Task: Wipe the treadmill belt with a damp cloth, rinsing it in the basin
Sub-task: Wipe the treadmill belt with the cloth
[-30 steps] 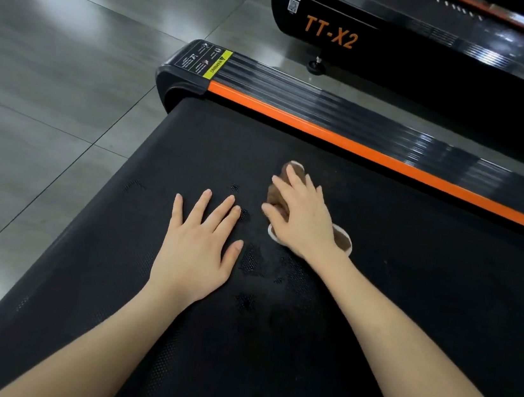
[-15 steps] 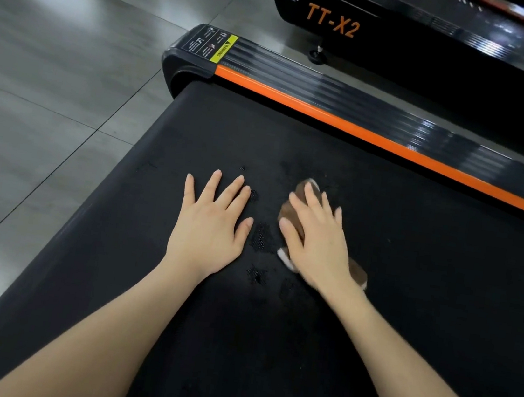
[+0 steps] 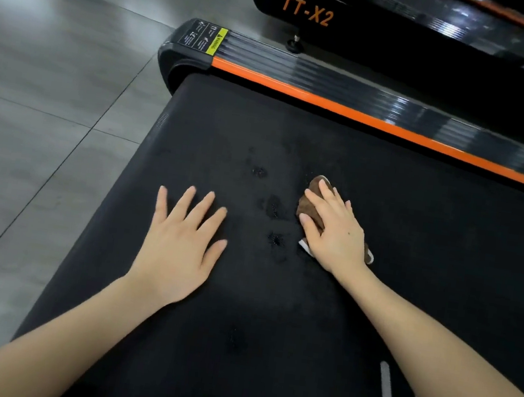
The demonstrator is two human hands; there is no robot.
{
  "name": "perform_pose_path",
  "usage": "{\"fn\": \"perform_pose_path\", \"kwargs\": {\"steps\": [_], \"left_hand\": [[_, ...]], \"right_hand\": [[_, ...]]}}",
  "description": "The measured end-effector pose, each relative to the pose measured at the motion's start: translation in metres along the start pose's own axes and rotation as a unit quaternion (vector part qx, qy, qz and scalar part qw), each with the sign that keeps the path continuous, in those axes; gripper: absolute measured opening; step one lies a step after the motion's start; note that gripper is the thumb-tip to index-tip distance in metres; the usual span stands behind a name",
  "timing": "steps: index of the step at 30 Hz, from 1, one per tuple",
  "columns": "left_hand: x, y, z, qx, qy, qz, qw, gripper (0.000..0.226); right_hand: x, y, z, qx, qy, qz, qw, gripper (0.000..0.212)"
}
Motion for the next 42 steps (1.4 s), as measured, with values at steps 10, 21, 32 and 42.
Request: {"fn": "perform_pose_path", "kwargs": {"steps": [10,21,32,42], "left_hand": [[-0.023,-0.018,0.046,-0.029,0.013,0.015,0.999,0.059],[-0.026,-0.017,0.049,-0.039,0.023,0.021,0.999,0.061],[-0.028,-0.017,0.045,-0.025,0.02,0.03,0.999,0.06],[-0.027,-0.017,0.047,-0.025,0.025,0.025,0.999,0.058]], "right_hand": [[-0.021,-0.01,0.029,-0.031,-0.108,-0.03,0.993,0.043],[-0.078,-0.024,0.113,-0.06,0.045,-0.013,0.997,0.046],[-0.107,-0.032,0.148,-0.131,0.126,-0.019,0.983,0.049],[-0.066,-0.011,0.155,-0.026,-0.023,-0.037,0.999,0.044]]}}
Point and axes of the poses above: each hand's wrist, its own z-axis away from the middle knuckle, its own y-axis out of the back of the hand, x = y × z, the point moved 10 cm from there along -z, towards the middle knuckle, and after that the axes turned 7 degrees about -x, right-handed, at the moved point
